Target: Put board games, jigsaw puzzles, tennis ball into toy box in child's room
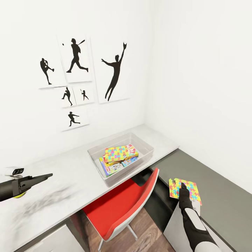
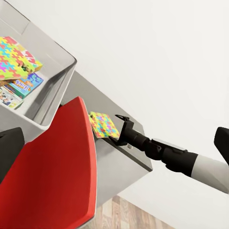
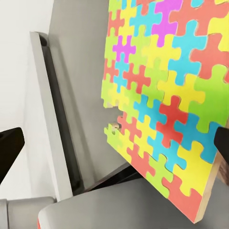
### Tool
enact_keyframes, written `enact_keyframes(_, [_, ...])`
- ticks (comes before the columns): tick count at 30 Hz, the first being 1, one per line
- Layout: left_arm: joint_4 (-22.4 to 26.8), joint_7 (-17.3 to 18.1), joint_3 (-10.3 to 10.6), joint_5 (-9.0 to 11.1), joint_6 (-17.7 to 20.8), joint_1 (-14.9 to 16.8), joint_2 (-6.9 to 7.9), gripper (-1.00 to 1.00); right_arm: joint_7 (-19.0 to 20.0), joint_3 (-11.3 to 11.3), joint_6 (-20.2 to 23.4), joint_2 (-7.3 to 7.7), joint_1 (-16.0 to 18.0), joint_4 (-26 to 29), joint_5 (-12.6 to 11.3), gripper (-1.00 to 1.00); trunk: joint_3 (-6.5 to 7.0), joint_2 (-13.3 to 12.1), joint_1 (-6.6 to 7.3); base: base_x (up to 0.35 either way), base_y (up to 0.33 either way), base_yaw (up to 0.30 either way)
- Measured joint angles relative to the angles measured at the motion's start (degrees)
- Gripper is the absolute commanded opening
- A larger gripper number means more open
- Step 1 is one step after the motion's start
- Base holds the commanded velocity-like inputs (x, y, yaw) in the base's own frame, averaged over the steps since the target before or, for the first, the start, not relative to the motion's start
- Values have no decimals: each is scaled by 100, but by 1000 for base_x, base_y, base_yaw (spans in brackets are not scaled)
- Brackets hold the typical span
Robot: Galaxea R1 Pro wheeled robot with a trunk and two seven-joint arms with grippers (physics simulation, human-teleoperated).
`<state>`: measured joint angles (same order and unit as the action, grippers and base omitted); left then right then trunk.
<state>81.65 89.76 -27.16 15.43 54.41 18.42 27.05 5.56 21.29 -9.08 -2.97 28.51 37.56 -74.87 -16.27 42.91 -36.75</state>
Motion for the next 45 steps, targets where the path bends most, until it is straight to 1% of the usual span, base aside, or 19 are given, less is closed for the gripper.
enact_keyframes(22, [0,0,0,0,0,0,-2,100,-9,0,0,-6,0,0,-10,100,0,0,0,0,0,0])
enact_keyframes(32, [0,0,8,1,0,0,-4,100,-9,0,0,-6,0,0,-10,100,0,0,-1,-98,0,0])
enact_keyframes(45, [0,0,9,0,0,0,-3,100,-17,-6,2,-6,0,0,-11,100,0,0,0,-12,0,0])
